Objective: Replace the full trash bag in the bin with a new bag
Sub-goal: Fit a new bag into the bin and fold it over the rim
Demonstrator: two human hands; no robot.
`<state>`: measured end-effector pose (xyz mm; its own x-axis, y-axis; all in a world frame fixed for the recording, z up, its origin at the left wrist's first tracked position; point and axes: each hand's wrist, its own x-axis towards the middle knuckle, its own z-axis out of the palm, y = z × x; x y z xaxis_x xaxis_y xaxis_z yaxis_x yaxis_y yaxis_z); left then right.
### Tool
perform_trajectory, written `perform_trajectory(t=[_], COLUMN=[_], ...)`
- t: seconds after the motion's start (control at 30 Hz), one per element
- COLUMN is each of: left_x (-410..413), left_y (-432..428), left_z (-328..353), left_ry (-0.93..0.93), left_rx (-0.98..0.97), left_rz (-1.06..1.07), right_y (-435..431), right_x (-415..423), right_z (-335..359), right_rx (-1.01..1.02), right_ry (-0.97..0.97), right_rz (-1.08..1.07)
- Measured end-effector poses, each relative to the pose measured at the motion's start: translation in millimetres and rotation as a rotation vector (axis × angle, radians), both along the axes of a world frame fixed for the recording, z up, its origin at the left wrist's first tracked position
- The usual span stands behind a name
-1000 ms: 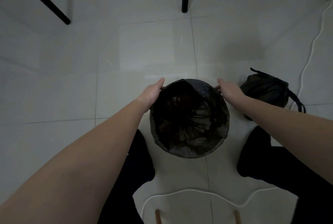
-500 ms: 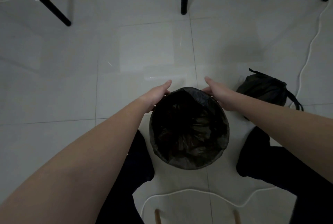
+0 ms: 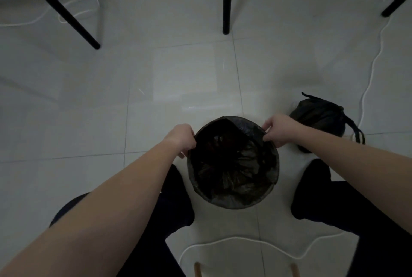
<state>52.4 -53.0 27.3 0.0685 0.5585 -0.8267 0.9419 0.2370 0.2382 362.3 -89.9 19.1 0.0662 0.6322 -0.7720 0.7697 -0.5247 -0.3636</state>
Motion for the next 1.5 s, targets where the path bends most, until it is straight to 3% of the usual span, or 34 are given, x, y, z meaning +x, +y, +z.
perform_trajectory(t=[0.17,0.3,0.37,0.5,0.63,1.03,1.13,1.23,1.37,1.5], left_x=[2.7,8.9,11.7,12.8,3.8,-2.5,-0.4,7.7,12.1,7.5], left_y=[3.9,27.8,41.0,52.1,57.9,45.4,45.5,47.7,47.0,46.9], left_z=[-9.2,-5.2,1.4,7.5,-5.2,-36.5,-32.8,-27.3,-23.9,-29.9], left_ry=[-0.06,-0.239,-0.266,-0.407,-0.516,-0.535,-0.527,-0.415,-0.351,-0.31], left_rx=[0.328,0.406,0.313,-0.071,-0.183,-0.296,-0.254,-0.041,0.209,0.303], left_rz=[0.123,0.387,0.505,0.648,0.742,0.774,0.785,0.651,0.52,0.463], right_y=[2.4,21.1,31.8,44.5,48.9,33.2,38.3,46.6,46.2,36.9], right_x=[5.5,18.0,21.8,17.5,9.2,-3.5,-0.2,10.7,28.5,37.0], right_z=[5.3,9.6,13.4,12.2,-0.2,-33.3,-26.8,-20.9,-11.3,-7.0], right_rx=[0.171,0.232,0.197,-0.042,-0.094,-0.284,-0.142,0.122,0.158,0.11], right_ry=[-0.038,0.069,0.138,0.404,0.471,0.687,0.483,0.182,0.115,0.14], right_rz=[-0.064,-0.282,-0.431,-0.693,-0.789,-0.741,-0.671,-0.479,-0.32,-0.237])
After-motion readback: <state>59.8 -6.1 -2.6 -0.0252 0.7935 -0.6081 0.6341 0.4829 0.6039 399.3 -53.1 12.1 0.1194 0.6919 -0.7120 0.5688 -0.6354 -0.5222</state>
